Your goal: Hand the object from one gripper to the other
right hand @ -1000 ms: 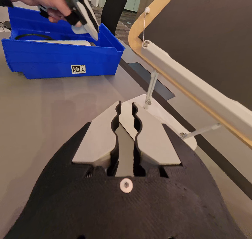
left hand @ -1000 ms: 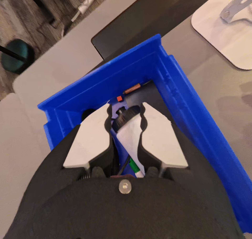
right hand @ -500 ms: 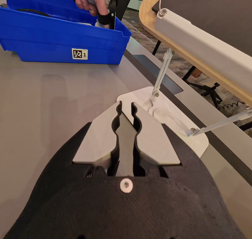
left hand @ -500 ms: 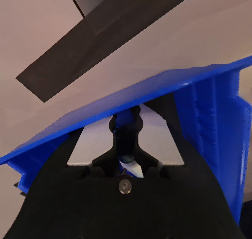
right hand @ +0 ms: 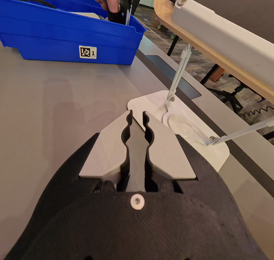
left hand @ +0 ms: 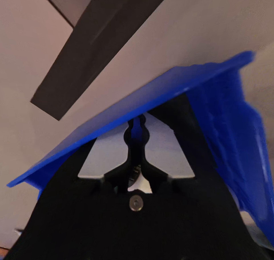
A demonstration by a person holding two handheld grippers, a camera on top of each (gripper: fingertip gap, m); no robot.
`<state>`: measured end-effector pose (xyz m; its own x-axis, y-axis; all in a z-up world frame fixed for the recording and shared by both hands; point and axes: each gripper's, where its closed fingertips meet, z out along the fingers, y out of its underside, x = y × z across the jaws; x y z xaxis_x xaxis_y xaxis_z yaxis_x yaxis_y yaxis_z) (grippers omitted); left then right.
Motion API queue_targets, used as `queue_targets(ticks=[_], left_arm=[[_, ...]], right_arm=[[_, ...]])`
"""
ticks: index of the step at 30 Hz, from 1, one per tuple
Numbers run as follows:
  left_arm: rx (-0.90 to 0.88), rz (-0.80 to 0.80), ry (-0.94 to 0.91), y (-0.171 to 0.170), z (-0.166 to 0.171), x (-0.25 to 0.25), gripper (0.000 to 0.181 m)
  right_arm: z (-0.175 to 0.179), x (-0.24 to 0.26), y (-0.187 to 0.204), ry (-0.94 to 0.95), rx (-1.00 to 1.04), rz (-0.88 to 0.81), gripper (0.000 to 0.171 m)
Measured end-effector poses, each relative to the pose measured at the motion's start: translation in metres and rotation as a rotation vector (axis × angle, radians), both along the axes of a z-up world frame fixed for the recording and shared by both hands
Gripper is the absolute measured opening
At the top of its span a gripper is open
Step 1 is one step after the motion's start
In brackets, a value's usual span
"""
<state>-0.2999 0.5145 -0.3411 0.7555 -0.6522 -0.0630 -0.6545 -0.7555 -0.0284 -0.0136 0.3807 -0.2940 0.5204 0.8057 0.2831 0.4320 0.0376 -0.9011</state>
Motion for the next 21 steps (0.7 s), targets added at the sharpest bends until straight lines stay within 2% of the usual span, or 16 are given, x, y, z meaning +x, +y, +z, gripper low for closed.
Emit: queue_targets(ticks=[1,5,9,13,16,21], left_arm=[[0.032,-0.024,0.017,0.002,0.002,0.000,0.006],[0.016,-0.068,-0.027,-0.001,-0.003,0.006,0.012],[0.087,-0.252,0.009,0.002,0.001,0.017,0.008],[0.137,-0.488,0.077,-0.001,0.000,0.025,0.011],[0.138,-0.532,0.157,0.001,-0.003,0.019,0.013],[0.170,-0.501,0.087,-0.005,0.010,0.020,0.023]], right_arm=[[-0.001,0.000,0.000,0.003,-0.005,0.000,0.010],[-0.003,-0.001,0.000,0.001,-0.013,0.006,0.010],[-0.007,-0.002,-0.001,-0.005,-0.018,0.016,0.010],[-0.008,-0.002,-0.001,0.002,-0.030,0.020,0.010],[-0.009,-0.001,-0.001,-0.004,-0.022,0.020,0.010],[-0.011,0.000,0.000,-0.006,-0.027,0.022,0.011]])
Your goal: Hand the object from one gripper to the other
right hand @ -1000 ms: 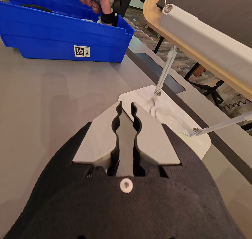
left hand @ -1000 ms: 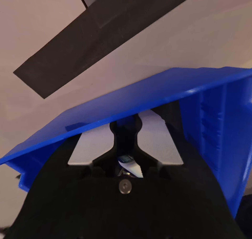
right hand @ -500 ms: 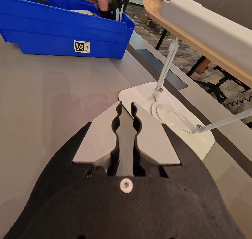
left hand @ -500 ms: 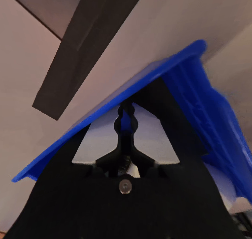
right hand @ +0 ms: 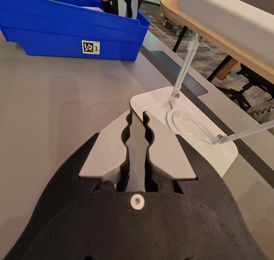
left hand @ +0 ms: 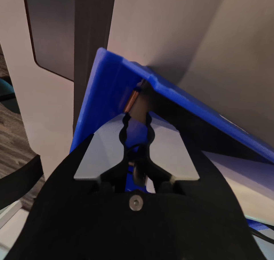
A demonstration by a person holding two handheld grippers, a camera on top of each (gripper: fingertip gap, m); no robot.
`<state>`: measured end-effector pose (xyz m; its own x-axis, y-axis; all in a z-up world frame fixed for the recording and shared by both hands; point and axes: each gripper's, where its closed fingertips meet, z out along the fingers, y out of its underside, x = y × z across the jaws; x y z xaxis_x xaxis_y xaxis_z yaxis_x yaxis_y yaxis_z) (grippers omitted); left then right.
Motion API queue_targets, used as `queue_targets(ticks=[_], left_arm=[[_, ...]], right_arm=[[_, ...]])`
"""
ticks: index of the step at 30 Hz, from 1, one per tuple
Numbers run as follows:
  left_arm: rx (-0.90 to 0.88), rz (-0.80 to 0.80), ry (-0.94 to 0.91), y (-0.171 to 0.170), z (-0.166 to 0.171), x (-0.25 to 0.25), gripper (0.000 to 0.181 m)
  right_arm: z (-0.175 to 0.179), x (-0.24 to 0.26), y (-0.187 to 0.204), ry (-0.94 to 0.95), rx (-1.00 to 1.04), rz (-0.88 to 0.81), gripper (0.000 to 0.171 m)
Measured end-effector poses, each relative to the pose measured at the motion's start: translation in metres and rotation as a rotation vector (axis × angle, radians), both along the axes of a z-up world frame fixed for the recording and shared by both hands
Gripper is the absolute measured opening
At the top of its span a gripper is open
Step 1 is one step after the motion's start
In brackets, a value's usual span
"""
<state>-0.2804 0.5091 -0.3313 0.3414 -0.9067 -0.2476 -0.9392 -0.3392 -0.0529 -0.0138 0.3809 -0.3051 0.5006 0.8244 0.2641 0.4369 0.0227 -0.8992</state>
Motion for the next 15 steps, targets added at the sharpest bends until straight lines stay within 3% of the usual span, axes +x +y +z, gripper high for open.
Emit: queue_targets(ticks=[4,11,15], left_arm=[[0.012,0.079,0.000,0.006,0.004,-0.021,0.029],[0.006,0.011,0.086,0.010,-0.007,-0.023,0.023],[-0.078,0.186,0.110,0.010,-0.014,-0.033,0.018]], right_arm=[[-0.002,0.000,0.000,0.005,-0.009,0.004,0.011],[-0.008,-0.002,-0.001,-0.007,-0.022,0.018,0.011],[-0.009,-0.002,0.000,0.002,-0.033,0.018,0.011]])
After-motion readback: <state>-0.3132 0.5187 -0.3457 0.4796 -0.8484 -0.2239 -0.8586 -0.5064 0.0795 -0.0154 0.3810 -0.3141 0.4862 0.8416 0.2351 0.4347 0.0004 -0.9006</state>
